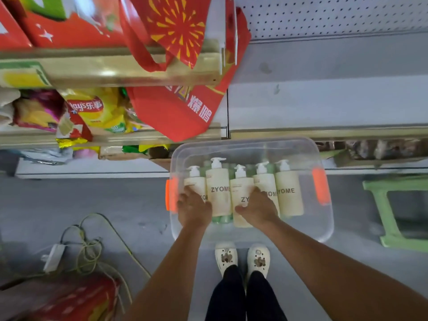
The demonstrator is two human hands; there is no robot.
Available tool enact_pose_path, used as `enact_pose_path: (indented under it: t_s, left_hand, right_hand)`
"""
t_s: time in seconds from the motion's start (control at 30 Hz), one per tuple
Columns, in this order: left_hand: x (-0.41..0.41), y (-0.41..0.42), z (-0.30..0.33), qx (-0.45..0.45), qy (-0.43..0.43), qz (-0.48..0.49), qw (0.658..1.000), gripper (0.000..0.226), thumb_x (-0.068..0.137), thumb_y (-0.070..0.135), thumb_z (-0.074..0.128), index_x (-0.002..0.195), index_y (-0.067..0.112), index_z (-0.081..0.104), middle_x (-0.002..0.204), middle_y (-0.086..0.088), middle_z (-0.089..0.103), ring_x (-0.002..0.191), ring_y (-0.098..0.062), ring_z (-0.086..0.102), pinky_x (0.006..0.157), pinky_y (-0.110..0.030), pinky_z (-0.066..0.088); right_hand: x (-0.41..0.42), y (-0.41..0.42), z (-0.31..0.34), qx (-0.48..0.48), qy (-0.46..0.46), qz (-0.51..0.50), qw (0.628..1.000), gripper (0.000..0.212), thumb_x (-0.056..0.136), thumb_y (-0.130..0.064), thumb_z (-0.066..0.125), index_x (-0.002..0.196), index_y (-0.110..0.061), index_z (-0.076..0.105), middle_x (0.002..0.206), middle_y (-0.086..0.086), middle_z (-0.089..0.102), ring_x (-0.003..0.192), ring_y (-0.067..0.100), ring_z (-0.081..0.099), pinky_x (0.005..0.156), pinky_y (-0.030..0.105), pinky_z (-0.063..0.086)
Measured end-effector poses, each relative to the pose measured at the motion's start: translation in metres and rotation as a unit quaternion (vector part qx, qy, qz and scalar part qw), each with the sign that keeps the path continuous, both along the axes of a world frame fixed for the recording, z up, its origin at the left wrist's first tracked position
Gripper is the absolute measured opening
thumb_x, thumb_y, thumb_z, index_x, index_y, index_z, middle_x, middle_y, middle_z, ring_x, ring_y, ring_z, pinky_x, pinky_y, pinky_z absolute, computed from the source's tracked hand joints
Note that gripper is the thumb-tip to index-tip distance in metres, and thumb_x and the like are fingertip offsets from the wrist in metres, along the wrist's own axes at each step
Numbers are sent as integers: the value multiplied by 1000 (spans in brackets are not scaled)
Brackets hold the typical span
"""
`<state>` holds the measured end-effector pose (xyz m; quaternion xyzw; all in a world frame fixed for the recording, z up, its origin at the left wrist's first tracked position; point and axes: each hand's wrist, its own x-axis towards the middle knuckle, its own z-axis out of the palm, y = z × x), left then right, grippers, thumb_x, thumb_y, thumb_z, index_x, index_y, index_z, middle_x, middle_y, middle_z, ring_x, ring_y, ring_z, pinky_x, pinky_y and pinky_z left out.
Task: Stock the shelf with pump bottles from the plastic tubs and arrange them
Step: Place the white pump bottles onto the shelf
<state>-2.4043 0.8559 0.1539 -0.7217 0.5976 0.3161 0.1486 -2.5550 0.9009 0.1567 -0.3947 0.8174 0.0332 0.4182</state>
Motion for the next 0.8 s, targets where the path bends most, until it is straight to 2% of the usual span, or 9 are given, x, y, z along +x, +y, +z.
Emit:
enact_pose_path:
  t_s: [0.1, 0.27, 0.33, 0.4, 0.47, 0.53, 0.67, 0.73, 0.8]
  left_hand:
    - [-3, 1, -3, -12, -74, -65, 995, 90, 91, 31, 62, 151, 0, 2, 143, -20, 33, 129, -32, 40, 106, -34, 36]
    - [-4, 9, -10, -8, -134, -122, 983, 109, 85, 34, 71, 151, -2, -8, 147, -22, 23, 133, -35, 32, 102, -33, 41]
    - [-4, 6, -5, -16, -105, -103, 989, 95, 89, 30, 64, 152, -1, -1, 148, -22, 24, 132, -36, 34, 106, -37, 37]
    - [-5, -3, 1, -41, -67, -86, 993, 77, 90, 24, 57, 150, 4, 14, 149, -18, 26, 131, -35, 35, 107, -39, 34]
    - [-10, -15, 5, -110, -42, -128, 985, 63, 91, 29, 54, 145, 11, 27, 147, -12, 32, 131, -31, 33, 103, -38, 34]
    - [-18, -33, 5, -143, -2, -169, 975, 63, 95, 41, 47, 149, 17, 25, 149, -7, 34, 137, -28, 27, 106, -38, 30]
    - [-33, -64, -12, -35, -15, -223, 974, 81, 94, 64, 36, 154, 15, 13, 154, -11, 36, 146, -28, 16, 118, -44, 13]
    - [-35, -72, -19, -6, -29, -229, 973, 88, 90, 70, 37, 153, 13, 17, 153, -13, 35, 146, -28, 19, 119, -45, 10]
    - [-37, -77, -20, -7, -45, -233, 971, 91, 84, 74, 43, 149, 12, 30, 148, -13, 42, 142, -29, 28, 119, -46, 12]
  right_hand:
    - [14, -4, -7, 21, 62, 6, 998, 93, 79, -48, 72, 143, 1, 25, 140, 19, 38, 130, 32, 40, 98, 39, 43]
    - [28, 0, -18, -11, 110, -22, 994, 91, 72, -44, 76, 136, -3, 26, 131, 13, 37, 122, 30, 39, 87, 38, 46]
    - [26, 1, -21, -17, 107, -27, 994, 90, 70, -45, 76, 133, -3, 29, 129, 13, 38, 120, 30, 39, 87, 37, 46]
    - [21, 1, -22, -25, 105, -29, 994, 84, 70, -47, 74, 130, -5, 33, 126, 12, 40, 117, 30, 41, 88, 38, 45]
    - [16, 0, -22, -53, 109, -34, 992, 73, 76, -50, 66, 127, -7, 36, 124, 11, 42, 116, 30, 42, 89, 38, 41]
    - [9, -5, -20, -98, 129, -19, 987, 65, 83, -52, 56, 128, -8, 38, 123, 10, 43, 115, 29, 43, 90, 39, 38]
    - [-11, -32, -21, -110, 147, 86, 979, 63, 86, -60, 47, 123, -9, 48, 125, 10, 38, 118, 28, 37, 95, 39, 36]
    - [-18, -42, -25, -86, 134, 136, 978, 63, 85, -63, 44, 117, -10, 56, 125, 9, 37, 120, 27, 35, 98, 40, 35]
    - [-24, -49, -26, -56, 117, 162, 978, 65, 83, -67, 41, 110, -12, 63, 124, 7, 38, 120, 26, 33, 98, 40, 34]
